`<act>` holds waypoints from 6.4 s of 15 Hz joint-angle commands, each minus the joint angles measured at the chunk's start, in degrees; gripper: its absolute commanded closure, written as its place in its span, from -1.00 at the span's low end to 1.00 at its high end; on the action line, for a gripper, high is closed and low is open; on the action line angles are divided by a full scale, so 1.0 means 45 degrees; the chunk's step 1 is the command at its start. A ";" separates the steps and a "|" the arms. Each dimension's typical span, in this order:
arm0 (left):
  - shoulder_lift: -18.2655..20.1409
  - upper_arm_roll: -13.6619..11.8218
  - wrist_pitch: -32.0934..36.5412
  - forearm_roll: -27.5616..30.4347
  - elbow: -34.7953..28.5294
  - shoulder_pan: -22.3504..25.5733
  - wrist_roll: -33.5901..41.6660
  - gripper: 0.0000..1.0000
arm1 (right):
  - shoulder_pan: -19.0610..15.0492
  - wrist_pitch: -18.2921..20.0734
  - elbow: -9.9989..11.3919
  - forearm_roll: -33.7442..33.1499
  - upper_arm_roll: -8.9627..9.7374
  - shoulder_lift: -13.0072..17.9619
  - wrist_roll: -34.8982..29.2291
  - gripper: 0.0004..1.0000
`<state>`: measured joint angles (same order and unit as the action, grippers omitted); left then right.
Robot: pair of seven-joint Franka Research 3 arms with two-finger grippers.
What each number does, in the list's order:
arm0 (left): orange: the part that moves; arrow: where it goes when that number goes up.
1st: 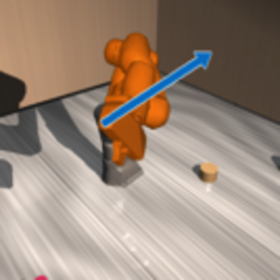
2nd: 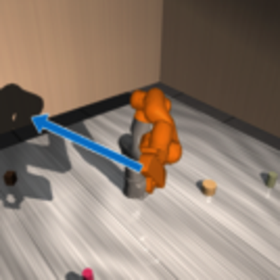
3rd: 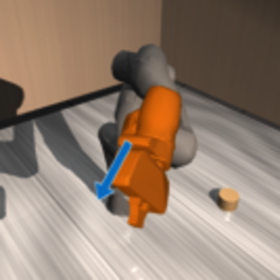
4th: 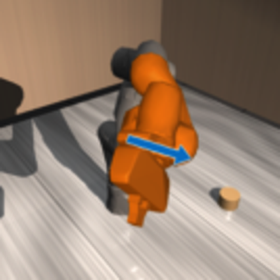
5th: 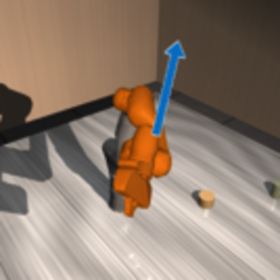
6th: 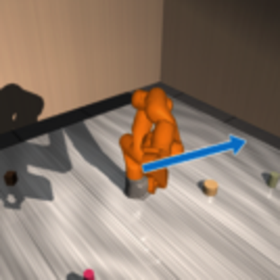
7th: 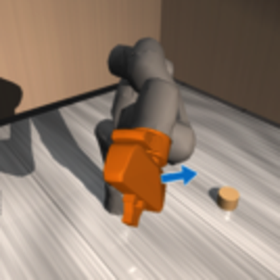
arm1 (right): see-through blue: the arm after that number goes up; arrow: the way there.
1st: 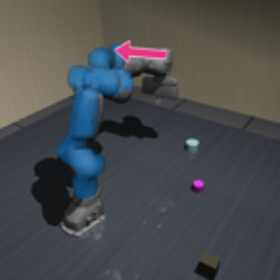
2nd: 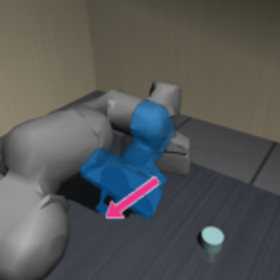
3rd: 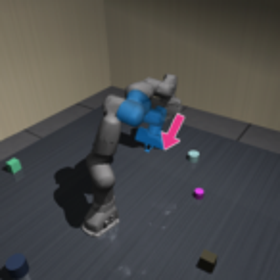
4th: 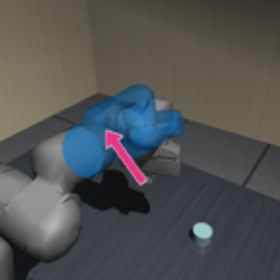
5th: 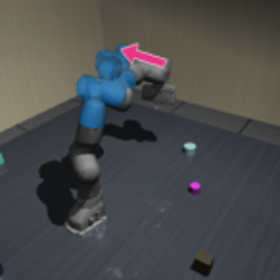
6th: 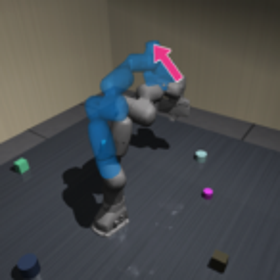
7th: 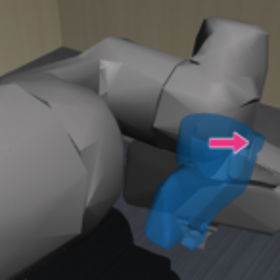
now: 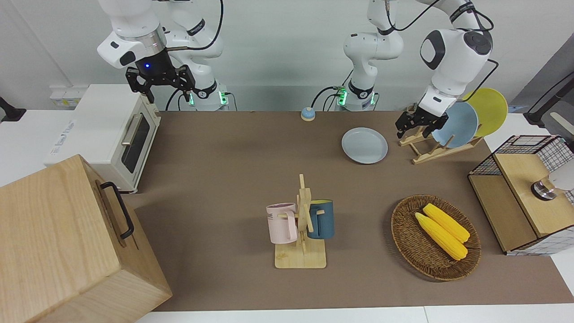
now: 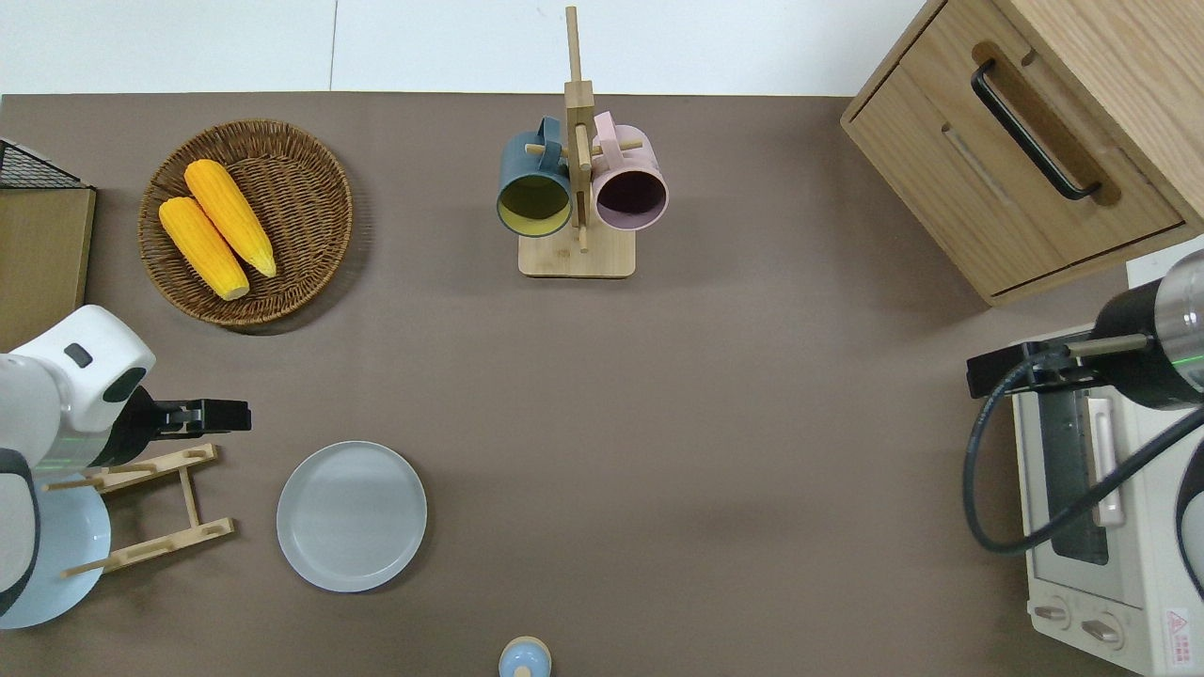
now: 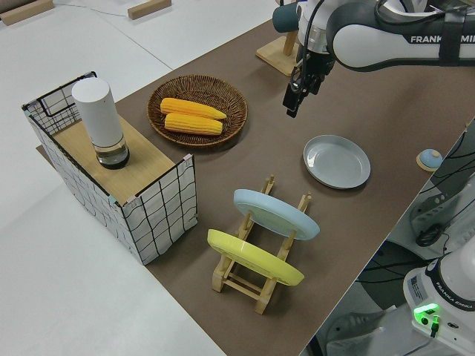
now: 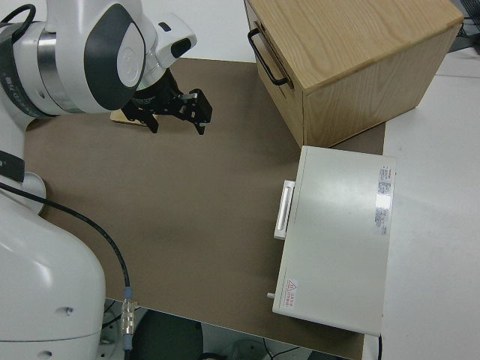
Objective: Pick gray plate from table and place it on lower plate rack with left arm
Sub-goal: 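Move the left gripper over the gray plate's edge nearest the rack, then close the left gripper on the gray plate's rim and tilt it up, then lift the gray plate and carry it toward the wooden rack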
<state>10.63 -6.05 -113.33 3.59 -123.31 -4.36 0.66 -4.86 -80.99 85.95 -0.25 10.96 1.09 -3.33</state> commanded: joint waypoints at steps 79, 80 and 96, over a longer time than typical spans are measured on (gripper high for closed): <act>0.0001 0.0699 -0.5540 -0.0407 -0.5782 -0.0320 0.0458 1.00 | -0.0091 0.0185 -0.0077 0.0076 0.0065 0.0031 0.0018 -0.98; 0.0098 0.0699 -0.5383 -0.0407 -0.5684 -0.0320 0.0439 1.00 | -0.0091 0.0185 -0.0077 0.0076 0.0084 0.0031 0.0018 -0.98; 0.1192 0.0661 -0.3547 -0.0407 -0.4805 -0.0164 0.0263 1.00 | -0.0091 0.0185 -0.0077 0.0076 0.0084 0.0031 0.0018 -0.98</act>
<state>13.88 -2.62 -131.76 2.17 -145.40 -5.01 2.30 -4.86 -80.99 85.95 -0.26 10.96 1.09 -3.33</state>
